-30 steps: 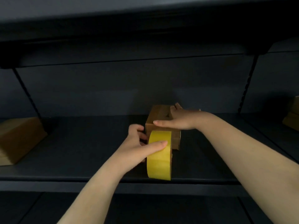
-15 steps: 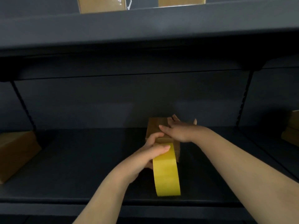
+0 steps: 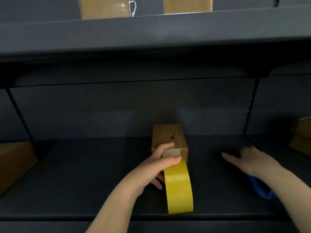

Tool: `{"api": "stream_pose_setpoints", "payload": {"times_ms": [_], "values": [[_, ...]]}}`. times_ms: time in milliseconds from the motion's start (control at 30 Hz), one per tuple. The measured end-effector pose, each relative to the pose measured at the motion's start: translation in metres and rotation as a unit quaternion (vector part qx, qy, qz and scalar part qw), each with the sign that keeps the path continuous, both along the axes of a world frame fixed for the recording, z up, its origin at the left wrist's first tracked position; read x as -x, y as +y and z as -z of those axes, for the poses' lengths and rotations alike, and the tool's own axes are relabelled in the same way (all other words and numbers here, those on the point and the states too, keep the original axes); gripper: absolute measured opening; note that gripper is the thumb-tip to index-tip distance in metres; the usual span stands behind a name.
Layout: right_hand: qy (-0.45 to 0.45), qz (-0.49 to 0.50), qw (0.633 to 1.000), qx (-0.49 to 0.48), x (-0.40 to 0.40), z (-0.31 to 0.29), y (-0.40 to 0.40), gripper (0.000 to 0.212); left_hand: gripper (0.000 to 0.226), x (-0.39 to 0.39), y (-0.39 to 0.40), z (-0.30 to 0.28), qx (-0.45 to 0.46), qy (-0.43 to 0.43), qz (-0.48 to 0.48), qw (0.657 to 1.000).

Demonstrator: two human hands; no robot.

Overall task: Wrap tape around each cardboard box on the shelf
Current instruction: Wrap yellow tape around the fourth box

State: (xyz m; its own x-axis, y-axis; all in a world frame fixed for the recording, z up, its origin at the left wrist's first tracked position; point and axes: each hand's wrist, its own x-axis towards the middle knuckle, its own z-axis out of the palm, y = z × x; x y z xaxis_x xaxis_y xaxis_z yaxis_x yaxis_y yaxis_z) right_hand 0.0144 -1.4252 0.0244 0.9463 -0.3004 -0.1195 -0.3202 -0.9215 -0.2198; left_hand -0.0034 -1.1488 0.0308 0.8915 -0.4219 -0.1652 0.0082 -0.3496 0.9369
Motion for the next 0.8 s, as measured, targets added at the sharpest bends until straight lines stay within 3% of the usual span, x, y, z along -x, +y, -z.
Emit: {"api": "stream_pose_setpoints", "payload": {"times_ms": [67,233,267,400,467,567,633,700,800], "values": [[0.045,0.000,0.998,0.046,0.006,0.012,-0.015,0.071,0.050,0.001,0.000,0.000,-0.003,-0.002,0.006,1.000],[-0.008,-0.058,0.998,0.023,0.008,0.006,-0.022,0.040,0.049,-0.002,-0.002,0.001,-0.002,-0.004,-0.001,1.000],[-0.017,-0.066,0.998,0.008,0.008,0.005,-0.023,0.040,0.047,-0.003,-0.003,0.001,0.000,-0.003,-0.003,1.000],[-0.021,-0.034,0.996,-0.077,0.013,0.006,-0.024,0.075,0.051,-0.003,-0.002,0.001,0.000,-0.008,-0.005,1.000],[-0.095,-0.043,0.991,-0.084,0.015,0.003,-0.024,0.060,0.050,-0.001,-0.003,0.000,0.015,-0.014,-0.008,1.000],[-0.223,-0.132,0.951,-0.167,0.028,-0.006,-0.014,0.027,0.055,0.000,-0.004,0.002,0.066,0.003,-0.018,0.998],[-0.234,-0.220,0.920,-0.226,0.041,-0.021,0.003,0.023,0.058,0.002,-0.006,0.003,0.088,0.010,-0.030,0.996],[-0.225,-0.283,0.919,-0.156,0.050,-0.033,0.019,0.026,0.052,0.002,-0.009,0.003,0.100,0.011,-0.042,0.994],[-0.260,-0.361,0.889,0.104,0.048,-0.040,0.032,0.044,0.049,0.002,-0.013,0.002,0.113,0.012,-0.059,0.992]]}}
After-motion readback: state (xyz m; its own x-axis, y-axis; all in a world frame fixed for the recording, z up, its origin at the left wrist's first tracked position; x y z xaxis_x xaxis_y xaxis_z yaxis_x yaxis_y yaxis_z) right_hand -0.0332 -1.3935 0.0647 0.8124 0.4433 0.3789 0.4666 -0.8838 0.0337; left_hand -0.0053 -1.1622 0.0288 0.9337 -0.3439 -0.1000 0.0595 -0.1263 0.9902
